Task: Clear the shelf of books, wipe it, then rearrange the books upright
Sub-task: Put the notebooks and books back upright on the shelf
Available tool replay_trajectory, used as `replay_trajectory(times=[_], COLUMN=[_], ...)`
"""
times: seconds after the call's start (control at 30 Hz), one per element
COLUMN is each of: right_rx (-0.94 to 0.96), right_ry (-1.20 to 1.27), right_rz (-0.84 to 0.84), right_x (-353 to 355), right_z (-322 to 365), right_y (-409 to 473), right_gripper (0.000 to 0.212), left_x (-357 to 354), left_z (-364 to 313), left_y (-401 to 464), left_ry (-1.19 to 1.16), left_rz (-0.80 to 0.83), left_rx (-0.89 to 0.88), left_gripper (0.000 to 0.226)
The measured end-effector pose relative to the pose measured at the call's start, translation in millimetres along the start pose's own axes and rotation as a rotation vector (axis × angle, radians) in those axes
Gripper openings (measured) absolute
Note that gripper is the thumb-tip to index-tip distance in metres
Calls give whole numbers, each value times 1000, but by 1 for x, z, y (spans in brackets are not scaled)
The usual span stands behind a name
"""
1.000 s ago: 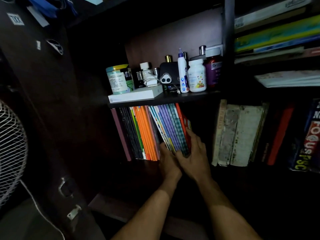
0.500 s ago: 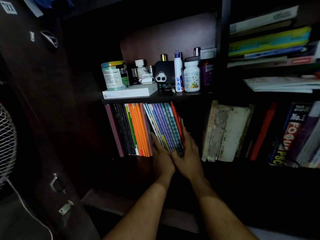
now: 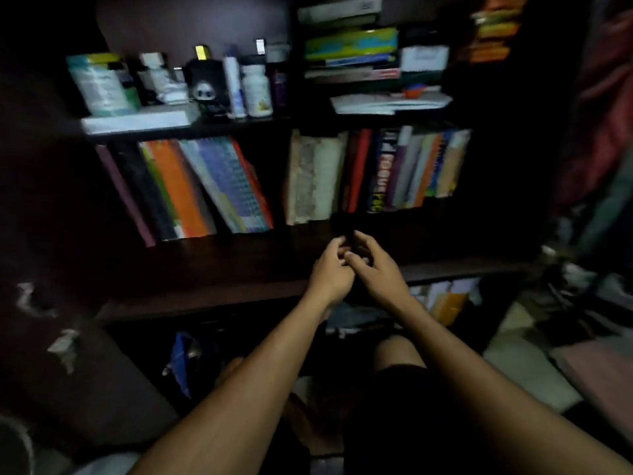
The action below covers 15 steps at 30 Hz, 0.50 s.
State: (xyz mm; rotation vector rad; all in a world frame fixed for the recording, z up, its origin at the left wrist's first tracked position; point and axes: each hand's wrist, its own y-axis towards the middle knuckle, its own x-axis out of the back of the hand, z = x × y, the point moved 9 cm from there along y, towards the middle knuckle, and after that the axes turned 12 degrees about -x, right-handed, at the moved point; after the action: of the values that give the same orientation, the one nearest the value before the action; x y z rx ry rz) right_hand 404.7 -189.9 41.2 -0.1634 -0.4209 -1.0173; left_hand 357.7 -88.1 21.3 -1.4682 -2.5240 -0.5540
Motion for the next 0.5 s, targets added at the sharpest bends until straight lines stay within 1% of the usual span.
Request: replay_trajectory(times=[0.1,0.17,0.2,0.3,0.37,0.4,0.5], right_rx=[-97,-159,-185,-268,-300,-315,-377], right_ry=[13,-1,0,-21,-23,-29,-59], right_rz=[-138,-263,-353,-526,-632,-668,-722], right_x=[96,166,205,283,320,332,364], right_z=[-26,-43,-51,-69,-76,-80,-94], right_y=[-59,-112,-144,-228,-279,-299,-354], right_gripper=[48,51,54,47,47,47,46], left_x=[-96,-165,-202,-281,-320,-334,-382], left_z=[-59,-103,-128,-192,-224,-234,-253], left_y=[-25,-56,-78,-142,-179,-194,-236], left_ry=[15,-18,-67,-214,-254,-263,-261], left_rz=[258,441,544,778,883,925,1085], left_rx=[-122,-210,-263,-375,-421,-431,-503], left_gripper=[58,60,59,41,38,41,56])
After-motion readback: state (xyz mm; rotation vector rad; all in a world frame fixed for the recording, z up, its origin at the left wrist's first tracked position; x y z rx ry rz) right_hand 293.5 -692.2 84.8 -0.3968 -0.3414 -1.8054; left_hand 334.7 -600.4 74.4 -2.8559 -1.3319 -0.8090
